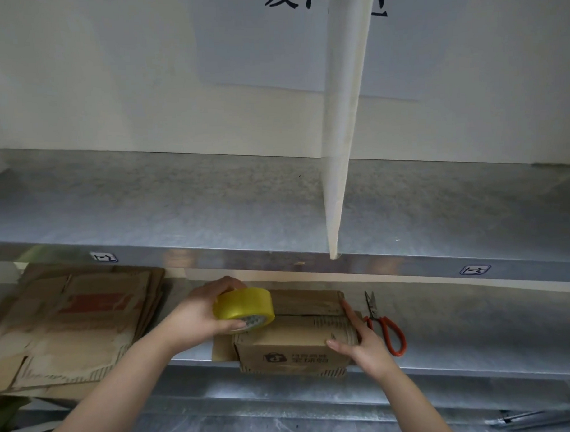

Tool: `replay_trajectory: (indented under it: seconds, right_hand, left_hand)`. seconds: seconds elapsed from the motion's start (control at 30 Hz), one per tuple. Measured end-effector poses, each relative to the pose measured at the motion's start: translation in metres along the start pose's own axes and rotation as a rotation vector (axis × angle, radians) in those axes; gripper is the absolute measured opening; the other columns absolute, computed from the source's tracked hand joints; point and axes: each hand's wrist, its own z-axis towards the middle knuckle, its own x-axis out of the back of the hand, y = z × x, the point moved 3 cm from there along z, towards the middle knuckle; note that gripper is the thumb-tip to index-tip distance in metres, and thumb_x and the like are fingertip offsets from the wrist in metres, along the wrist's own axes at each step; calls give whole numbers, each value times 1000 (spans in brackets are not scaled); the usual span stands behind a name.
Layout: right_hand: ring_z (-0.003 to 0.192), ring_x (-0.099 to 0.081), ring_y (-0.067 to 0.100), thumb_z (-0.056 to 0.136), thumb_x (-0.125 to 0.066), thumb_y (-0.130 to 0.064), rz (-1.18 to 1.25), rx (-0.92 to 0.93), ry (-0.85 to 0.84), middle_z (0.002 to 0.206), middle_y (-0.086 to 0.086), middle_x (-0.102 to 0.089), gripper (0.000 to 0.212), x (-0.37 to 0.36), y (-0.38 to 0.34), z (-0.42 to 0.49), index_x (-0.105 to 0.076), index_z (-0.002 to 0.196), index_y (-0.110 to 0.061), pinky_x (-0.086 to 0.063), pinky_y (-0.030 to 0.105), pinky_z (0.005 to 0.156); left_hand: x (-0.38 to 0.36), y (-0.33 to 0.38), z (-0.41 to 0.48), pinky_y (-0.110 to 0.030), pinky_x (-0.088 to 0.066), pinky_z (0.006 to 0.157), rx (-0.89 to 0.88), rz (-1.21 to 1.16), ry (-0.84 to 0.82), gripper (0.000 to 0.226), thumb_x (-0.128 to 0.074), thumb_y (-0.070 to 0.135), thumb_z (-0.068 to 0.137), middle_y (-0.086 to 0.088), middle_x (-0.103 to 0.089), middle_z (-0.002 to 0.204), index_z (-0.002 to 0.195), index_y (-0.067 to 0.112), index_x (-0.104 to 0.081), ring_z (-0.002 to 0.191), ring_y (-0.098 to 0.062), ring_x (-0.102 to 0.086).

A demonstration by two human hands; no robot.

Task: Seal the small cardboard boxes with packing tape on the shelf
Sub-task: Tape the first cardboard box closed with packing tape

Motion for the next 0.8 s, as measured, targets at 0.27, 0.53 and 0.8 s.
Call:
replay_trajectory:
  seconds: [0.27, 0.53, 0.8]
  right_hand:
    - [137, -40, 19, 77, -81, -32, 11, 8, 1, 144, -11, -44, 89, 0, 1, 4, -26, 143, -53, -40, 43, 111]
    - [141, -35, 17, 76, -82, -35, -9, 21, 21, 151, -9, -40, 92, -6, -4, 7, -26, 148, -48, -34, 43, 116]
    - [142, -34, 18, 65, -82, -50, -10, 25, 12, 152, -8, -39, 100, -6, -3, 7, -27, 148, -48, -35, 46, 115]
  left_hand:
    - [17, -16, 8, -22, -41, 91, -7, 303, -66, 64, -72, 56, 77, 18, -51, 119, 134, 47, -44, 109, -5, -49]
    - [7, -68, -8, -24, -40, 93, 156, 310, -52, 69, -77, 54, 72, 13, -48, 122, 133, 44, -44, 115, -11, -47]
    - [10, -75, -9, -23, -39, 75, 178, 174, 56, 54, -84, 52, 62, 17, -54, 105, 104, 42, -52, 98, -8, -50]
